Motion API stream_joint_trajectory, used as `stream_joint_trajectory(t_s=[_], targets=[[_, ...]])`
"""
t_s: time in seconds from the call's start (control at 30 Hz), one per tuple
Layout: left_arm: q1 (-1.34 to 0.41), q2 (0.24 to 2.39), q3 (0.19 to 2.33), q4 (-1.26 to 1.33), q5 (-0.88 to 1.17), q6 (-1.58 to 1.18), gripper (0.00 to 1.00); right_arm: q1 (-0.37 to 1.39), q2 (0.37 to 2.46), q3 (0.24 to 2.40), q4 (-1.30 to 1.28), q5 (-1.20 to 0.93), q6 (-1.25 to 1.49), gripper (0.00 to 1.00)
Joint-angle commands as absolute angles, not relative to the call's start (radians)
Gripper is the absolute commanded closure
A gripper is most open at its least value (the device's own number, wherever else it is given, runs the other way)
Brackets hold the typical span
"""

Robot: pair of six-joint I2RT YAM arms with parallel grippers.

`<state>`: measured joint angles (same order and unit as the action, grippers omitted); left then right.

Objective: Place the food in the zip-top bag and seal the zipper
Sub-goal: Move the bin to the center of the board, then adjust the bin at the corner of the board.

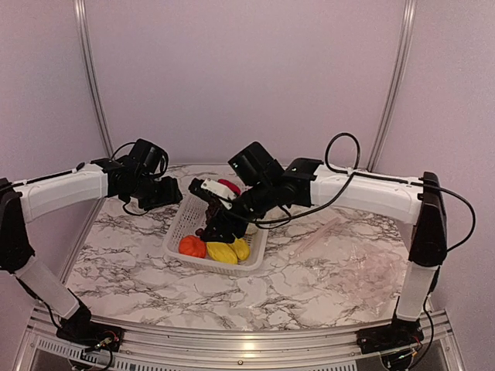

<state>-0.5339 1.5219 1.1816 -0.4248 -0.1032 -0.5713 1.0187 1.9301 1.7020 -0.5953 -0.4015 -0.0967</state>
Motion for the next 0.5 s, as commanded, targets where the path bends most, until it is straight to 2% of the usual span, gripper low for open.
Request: stream_joint_trajectory(t_s=[0.0,0.37,0.47], targets=[[-0.535,1.621,1.250,-0.450,-0.063,-0.569,0.38,0.938,1.758,1.570,-0.471,-0.398,0.018,0.44],[-0.538,1.815,1.362,-0.505,-0.083,-0.549,0.54,0.728,1.455,1.260,-0.424,-0.157,0.185,0.44],[-0.538,1.834,1.375,-0.510,-0.088,-0.558,0.63,0.681,1.391,1.180,-0.429,-0.098,0.208,0.45]])
